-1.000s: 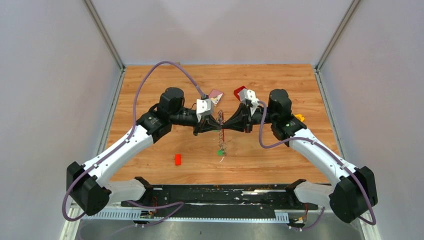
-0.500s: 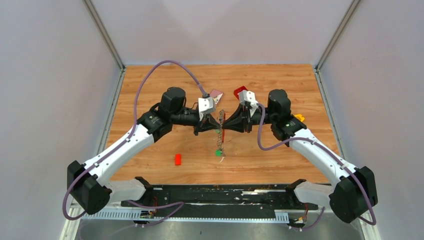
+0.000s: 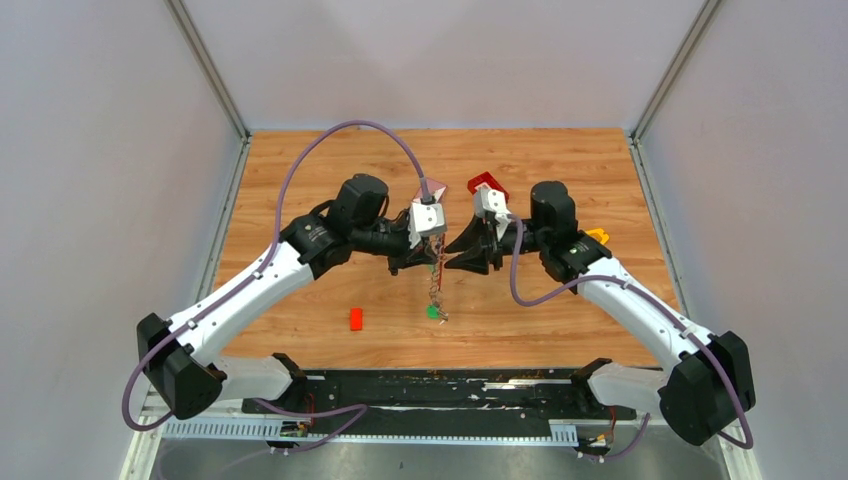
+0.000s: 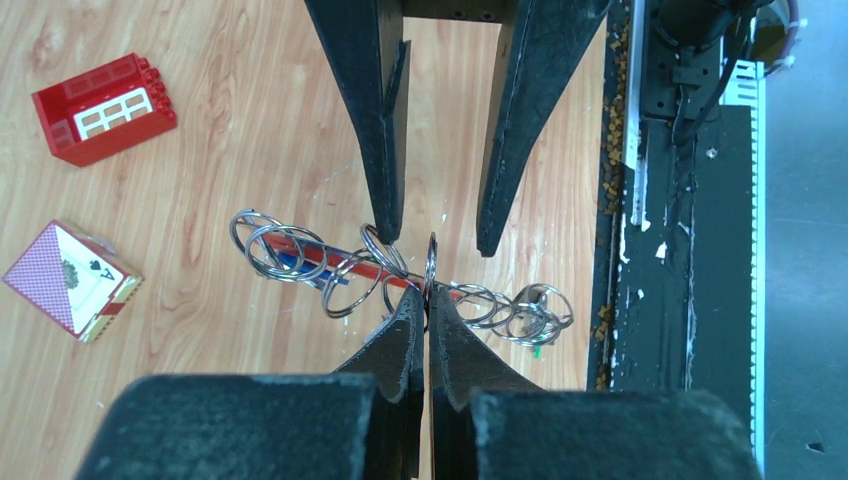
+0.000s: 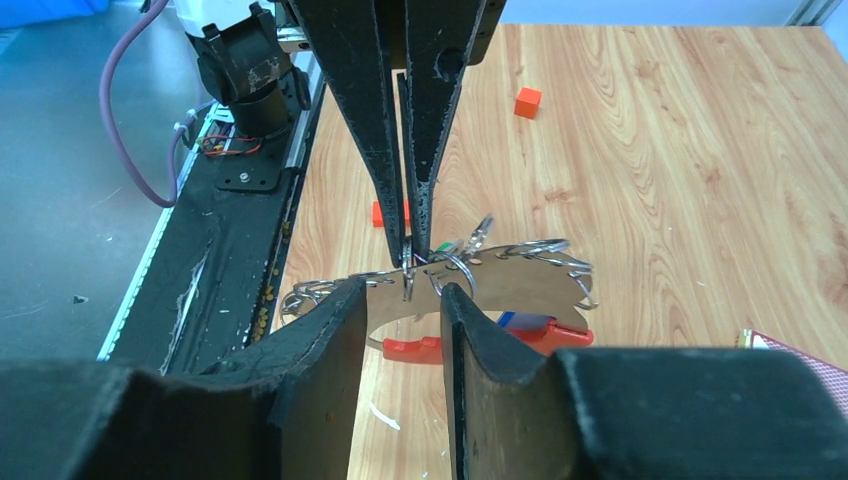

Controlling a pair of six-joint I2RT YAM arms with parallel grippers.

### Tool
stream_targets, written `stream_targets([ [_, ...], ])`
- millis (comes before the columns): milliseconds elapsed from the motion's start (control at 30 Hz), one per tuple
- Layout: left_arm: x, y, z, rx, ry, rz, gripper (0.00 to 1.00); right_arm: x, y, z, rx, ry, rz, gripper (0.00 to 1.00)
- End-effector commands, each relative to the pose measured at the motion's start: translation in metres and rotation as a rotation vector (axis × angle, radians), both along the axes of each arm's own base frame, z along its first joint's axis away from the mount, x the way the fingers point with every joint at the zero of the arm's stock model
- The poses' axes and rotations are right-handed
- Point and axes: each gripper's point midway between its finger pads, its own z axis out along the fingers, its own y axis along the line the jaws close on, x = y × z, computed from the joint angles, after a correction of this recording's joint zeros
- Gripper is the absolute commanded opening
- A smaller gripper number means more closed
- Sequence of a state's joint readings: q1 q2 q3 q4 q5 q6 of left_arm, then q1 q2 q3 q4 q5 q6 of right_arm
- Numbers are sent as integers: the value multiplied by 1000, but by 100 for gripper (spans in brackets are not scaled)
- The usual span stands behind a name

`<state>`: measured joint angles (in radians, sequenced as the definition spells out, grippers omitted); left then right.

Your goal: Put the keys on the keyring

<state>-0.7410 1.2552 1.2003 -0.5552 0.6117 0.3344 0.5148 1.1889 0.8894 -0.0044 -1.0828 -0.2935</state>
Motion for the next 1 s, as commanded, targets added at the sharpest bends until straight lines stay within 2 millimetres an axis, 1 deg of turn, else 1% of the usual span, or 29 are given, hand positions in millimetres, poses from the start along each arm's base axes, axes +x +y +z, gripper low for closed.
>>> stream_targets([
  [0,2,-3,19,3,-83,-12,0,-3,5,8,7,-40,34,33],
  [100,1,-4,18,21,-85,-12,0,-6,7,8,8,-38,49,30],
  [333,2,-6,14,50,-86,-9,0,-12,8,11,14,-39,76,29],
  [500,0,-7,12,54,-85,-16,0,-14,10,11,15,-36,85,25],
  [667,-1,-8,12,51,-81,-24,0,-13,13,6,6,-27,85,22],
  [733,-2,-9,12,50,-80,-27,0,-12,13,4,1,-23,79,16],
  [967,-4,-10,13,41,-76,-36,0,-11,16,2,-7,-19,72,15],
])
